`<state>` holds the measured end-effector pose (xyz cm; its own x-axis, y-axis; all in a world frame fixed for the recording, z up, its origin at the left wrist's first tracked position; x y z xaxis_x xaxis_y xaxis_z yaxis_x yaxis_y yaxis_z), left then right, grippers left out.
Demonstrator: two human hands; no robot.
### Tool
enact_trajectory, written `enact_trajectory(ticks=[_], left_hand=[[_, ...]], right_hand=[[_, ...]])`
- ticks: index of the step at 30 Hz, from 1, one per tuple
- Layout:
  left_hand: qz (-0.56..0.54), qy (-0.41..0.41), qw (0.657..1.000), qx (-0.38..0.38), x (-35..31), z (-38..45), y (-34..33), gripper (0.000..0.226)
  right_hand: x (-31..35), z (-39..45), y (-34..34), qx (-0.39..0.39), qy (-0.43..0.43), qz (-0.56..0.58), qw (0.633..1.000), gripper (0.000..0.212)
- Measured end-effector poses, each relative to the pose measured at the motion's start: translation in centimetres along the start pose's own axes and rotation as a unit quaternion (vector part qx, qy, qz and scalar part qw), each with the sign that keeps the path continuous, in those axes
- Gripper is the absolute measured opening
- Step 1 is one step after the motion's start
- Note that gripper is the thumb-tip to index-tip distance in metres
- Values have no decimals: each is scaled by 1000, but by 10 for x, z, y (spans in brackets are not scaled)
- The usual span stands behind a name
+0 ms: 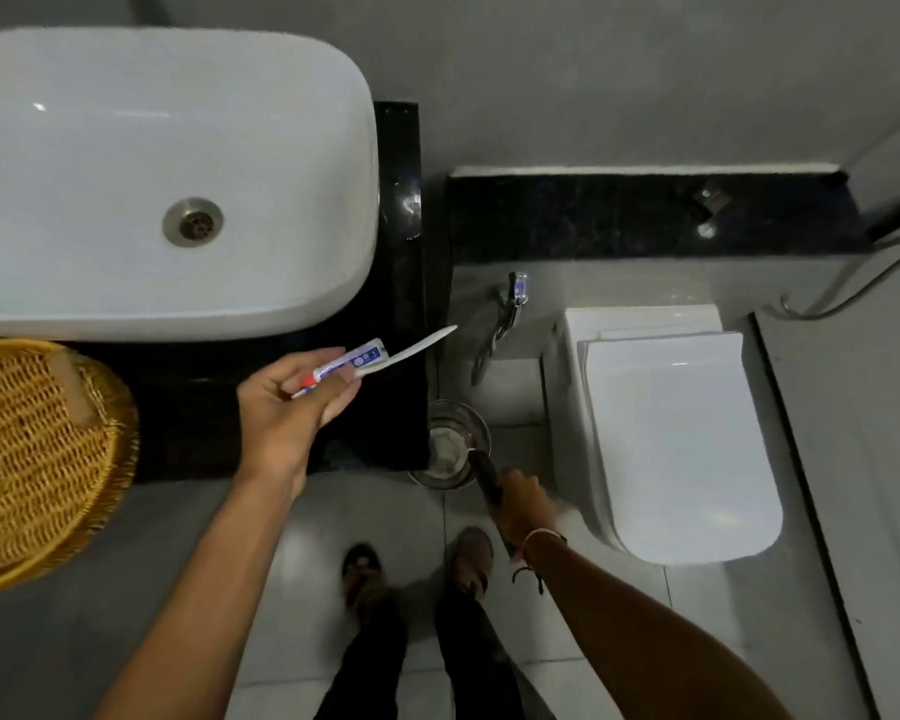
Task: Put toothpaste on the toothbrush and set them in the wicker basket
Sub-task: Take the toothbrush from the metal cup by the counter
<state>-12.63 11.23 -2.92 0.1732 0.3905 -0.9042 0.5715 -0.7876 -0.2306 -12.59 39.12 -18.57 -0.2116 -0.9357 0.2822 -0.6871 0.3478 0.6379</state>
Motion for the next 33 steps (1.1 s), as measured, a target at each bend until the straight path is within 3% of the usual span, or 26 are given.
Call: enact_trajectory(ticks=[8, 10, 14, 18, 26, 30, 33], left_hand=[[40, -14, 999, -16, 15, -3, 11, 28], [47, -16, 999, -19, 16, -6, 16, 26], [57, -15, 998, -27, 14, -13, 21, 22], [54, -8, 998, -31, 13, -18, 21, 22], [52, -1, 999, -15, 1, -33, 25, 20], [63, 10, 998, -25, -20, -47, 25, 22], [82, 18, 996, -14, -38, -56, 22, 20]], right_hand=[[11, 70, -29, 48, 28, 0, 998, 21], [8, 76, -35, 57, 38, -23, 997, 40], [-3, 75, -42, 56, 70, -183, 979, 97], [-7, 70, -41, 34, 87, -230, 969, 115], [15, 29, 12, -26, 119, -211, 970, 116], [46, -18, 62, -91, 169, -101, 976, 108], [72, -63, 97, -169, 270, 24, 947, 90]])
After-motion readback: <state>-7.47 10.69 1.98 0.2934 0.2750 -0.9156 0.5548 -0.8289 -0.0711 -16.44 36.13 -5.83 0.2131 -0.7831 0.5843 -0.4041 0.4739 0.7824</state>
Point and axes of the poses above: each hand's wrist, its own z-axis towards the middle knuckle, its own y-axis out of the back of the hand, x = y × z, the point moved 3 cm from there along z, towards the middle knuckle, and after that the axes turned 1 degree about x, right-handed, at the moved point
